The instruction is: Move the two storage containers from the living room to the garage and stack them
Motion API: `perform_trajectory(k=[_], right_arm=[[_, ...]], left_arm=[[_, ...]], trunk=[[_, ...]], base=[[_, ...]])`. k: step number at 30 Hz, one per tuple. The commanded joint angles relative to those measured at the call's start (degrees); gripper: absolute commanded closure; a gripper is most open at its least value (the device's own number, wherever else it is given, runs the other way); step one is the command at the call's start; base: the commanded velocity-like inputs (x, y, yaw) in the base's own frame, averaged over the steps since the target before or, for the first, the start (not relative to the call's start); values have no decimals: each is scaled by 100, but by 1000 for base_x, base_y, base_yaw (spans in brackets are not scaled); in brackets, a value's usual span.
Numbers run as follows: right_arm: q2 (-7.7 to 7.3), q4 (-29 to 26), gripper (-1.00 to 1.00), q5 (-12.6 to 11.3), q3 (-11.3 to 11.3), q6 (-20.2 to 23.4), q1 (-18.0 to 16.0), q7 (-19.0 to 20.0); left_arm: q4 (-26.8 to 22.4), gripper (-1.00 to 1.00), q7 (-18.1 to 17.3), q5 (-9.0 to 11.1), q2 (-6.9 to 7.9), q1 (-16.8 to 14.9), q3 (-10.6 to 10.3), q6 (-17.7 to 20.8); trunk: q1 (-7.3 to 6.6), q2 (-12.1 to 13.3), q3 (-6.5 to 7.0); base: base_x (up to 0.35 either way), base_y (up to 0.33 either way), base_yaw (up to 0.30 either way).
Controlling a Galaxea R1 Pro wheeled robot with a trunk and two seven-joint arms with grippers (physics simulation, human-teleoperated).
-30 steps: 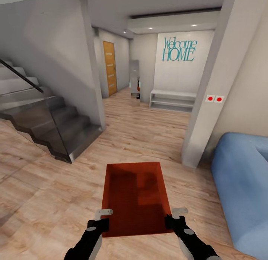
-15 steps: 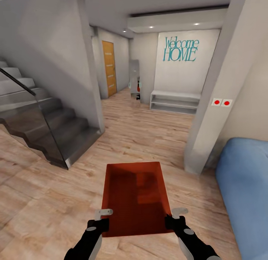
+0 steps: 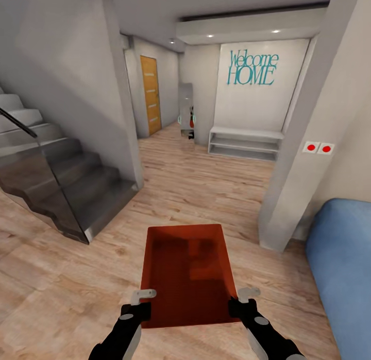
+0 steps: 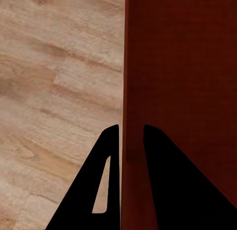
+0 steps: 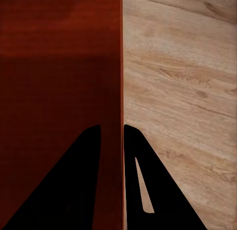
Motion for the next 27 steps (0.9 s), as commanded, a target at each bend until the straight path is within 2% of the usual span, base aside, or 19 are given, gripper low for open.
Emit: perform_trajectory(k=[1,27], right_arm=[[-38,6,100,-67,72,-24,-9,-4],[-38,6,100,-67,72,-8,-9,-4]], left_arm=[[-13,100,19,-109,-7,-4,7,44],[-13,100,19,-114,-7,-5,7,44]], trunk=[[7,-12,-11],[7,-12,-11]], base=[[330,0,0],[330,0,0]])
